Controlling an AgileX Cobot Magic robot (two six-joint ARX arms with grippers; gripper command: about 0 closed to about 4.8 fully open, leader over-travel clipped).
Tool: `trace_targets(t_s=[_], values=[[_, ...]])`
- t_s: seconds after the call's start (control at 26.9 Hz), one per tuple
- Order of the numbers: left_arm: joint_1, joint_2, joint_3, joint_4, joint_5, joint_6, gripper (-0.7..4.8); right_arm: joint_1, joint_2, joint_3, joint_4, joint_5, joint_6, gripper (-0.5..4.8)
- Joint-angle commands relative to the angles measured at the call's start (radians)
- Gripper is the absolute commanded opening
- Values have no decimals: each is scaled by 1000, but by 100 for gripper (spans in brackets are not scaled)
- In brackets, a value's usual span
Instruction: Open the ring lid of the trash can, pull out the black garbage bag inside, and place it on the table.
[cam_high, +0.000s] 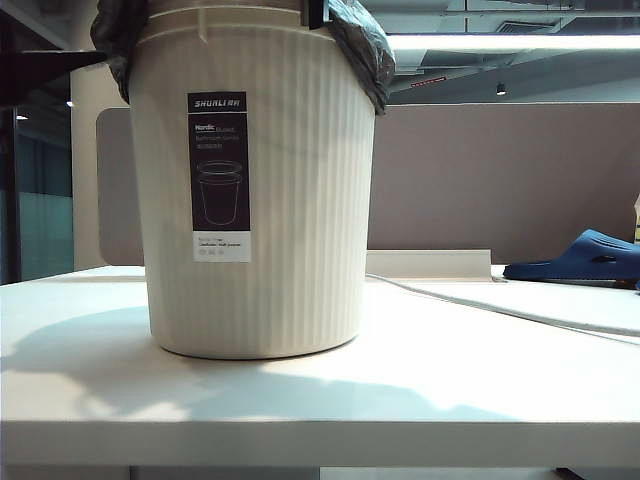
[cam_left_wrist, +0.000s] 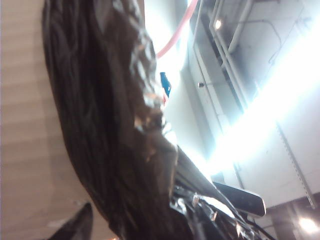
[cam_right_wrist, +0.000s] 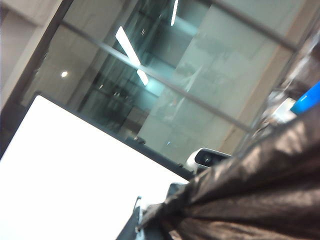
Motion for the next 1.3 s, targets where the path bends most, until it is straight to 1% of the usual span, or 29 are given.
trace_targets(t_s=[0.04,0.33,0.45,0.48,0.52,0.6,0.67,0.71,0.74,0.78,0.86,0.93,0.97,1.04,1.19,1.3], values=[[0,-2,2,13,-14,0,251,14,-4,6,26,1,12,-1],[0,-2,2,5,-26,1,251,49,-2,5,16,25,11,-1],[-3,-2,2,5,-50,-6,245,49,-2,5,12,26,7,-1],[-18,-2,2,5,-67,-14,241,49,-1,5,8,29,4,-1],[-40,-2,2,5,-84,-14,229,49,3,5,9,29,4,-1],[-116,0,2,-16,-151,-12,144,50,10,5,9,28,4,0],[-191,6,2,-39,-224,20,142,50,16,5,6,23,4,-1],[-214,11,2,-45,-253,26,141,50,16,5,6,20,4,-1],[-226,11,2,-48,-272,31,111,50,16,5,6,17,4,-1],[-226,11,2,-47,-276,31,67,50,16,5,7,11,4,-1],[-225,11,2,-47,-287,33,14,50,16,5,7,1,4,-1],[-225,11,2,-47,-299,52,8,50,16,5,7,-2,4,-1],[-225,11,2,-47,-299,58,-6,50,16,3,7,-4,3,-1],[-225,11,2,-40,-298,66,-6,50,16,3,7,-8,2,-1],[-225,10,2,21,-294,121,-6,49,16,3,6,-26,-15,-1],[-225,5,2,43,-294,145,-6,48,16,3,5,-28,-17,0]])
